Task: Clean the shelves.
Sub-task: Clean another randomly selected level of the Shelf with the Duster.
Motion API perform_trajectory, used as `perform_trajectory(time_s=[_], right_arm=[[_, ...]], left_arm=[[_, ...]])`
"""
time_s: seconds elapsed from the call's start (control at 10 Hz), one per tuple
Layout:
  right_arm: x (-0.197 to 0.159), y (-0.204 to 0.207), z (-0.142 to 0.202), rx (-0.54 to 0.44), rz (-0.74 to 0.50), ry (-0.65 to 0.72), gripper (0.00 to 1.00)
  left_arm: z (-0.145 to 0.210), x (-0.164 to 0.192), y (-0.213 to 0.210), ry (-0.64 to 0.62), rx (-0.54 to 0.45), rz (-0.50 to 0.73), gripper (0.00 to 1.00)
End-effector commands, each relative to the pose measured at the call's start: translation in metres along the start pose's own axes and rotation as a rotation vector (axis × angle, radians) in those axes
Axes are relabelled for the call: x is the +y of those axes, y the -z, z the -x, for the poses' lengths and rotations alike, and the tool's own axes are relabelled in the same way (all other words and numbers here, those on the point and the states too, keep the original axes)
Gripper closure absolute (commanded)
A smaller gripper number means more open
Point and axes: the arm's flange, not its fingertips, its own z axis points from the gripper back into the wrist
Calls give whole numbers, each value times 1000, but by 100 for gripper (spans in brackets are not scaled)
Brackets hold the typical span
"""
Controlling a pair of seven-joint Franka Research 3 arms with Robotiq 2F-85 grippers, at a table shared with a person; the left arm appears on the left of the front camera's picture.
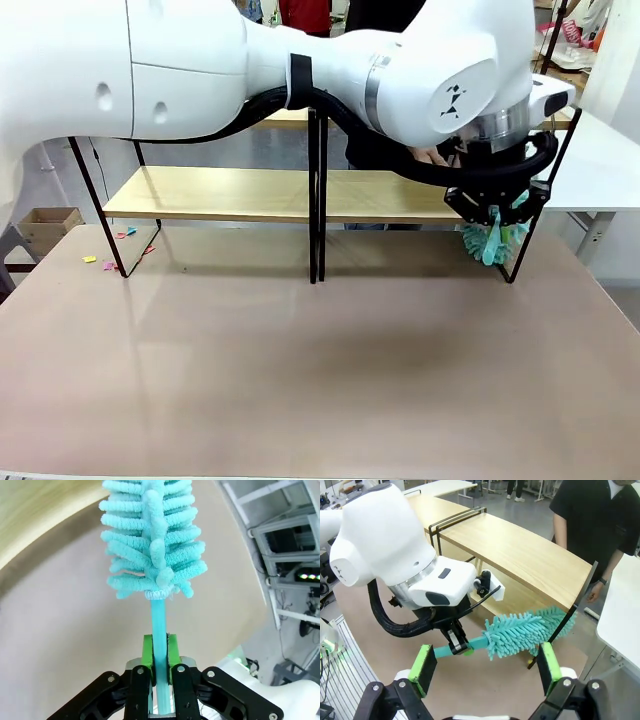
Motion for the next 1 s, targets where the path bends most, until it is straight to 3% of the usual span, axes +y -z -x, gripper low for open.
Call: perform_trajectory(time_s=[0.0,0.5,0.9], right_arm=[[0,1,0,-4,-7,-2,0],[0,1,0,-4,-7,-2,0],[0,1,0,-4,-7,-2,0]], left_arm=[[-13,15,-14,-13,-54,158,87],[-4,33,-38,-7,-113,196,87],[22,63,-64,22,-39,120,87]])
